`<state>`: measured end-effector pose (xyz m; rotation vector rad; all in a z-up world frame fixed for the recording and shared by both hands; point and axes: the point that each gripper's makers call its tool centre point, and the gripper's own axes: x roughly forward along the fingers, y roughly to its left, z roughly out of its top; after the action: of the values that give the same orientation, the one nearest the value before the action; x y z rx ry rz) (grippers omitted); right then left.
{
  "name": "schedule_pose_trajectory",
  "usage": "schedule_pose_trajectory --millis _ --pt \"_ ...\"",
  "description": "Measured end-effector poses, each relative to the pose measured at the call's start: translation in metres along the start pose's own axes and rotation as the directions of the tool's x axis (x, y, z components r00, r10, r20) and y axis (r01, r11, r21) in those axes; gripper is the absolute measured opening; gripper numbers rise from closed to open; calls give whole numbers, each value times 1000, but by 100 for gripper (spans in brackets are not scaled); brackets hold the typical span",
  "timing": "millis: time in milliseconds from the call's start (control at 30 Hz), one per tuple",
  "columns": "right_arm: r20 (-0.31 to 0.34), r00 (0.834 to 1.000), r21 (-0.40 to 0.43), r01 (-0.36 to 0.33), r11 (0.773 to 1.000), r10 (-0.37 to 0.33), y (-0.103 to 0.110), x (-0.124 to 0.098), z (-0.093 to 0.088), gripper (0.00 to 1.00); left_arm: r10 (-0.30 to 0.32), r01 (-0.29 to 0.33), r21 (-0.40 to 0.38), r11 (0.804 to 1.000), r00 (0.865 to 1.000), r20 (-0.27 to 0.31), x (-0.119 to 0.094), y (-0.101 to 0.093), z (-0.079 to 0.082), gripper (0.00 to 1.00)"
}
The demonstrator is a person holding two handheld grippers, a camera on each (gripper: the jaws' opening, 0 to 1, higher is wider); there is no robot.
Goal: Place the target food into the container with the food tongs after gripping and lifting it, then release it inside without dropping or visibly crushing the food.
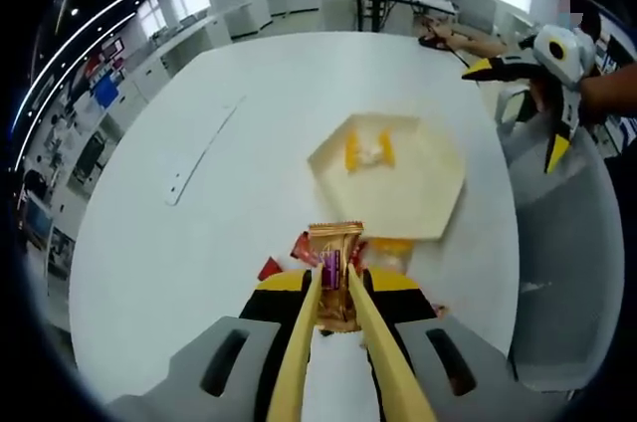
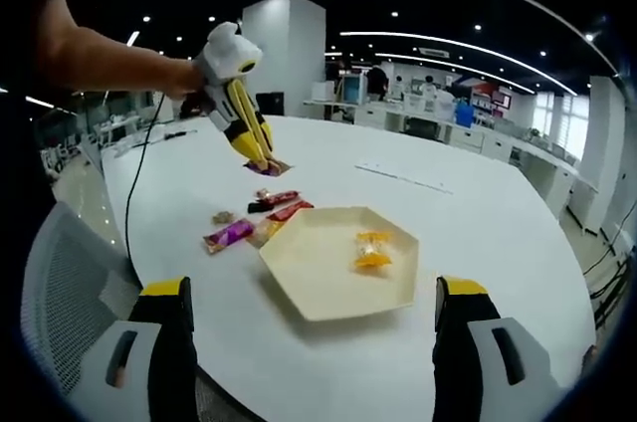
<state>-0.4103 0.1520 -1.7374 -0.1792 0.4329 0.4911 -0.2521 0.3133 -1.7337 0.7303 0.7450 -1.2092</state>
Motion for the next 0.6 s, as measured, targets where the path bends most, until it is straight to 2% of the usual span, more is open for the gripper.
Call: schedule_pose_trajectory --millis 300,600 --pt "1 1000 -12 8 1000 -8 -1 -1 1 98 -15 15 15 1000 1000 3 12 -9 16 17" --pt "8 1000 -8 16 1000 -16 -2 -2 2 97 -41 40 26 999 999 22 25 -20 42 17"
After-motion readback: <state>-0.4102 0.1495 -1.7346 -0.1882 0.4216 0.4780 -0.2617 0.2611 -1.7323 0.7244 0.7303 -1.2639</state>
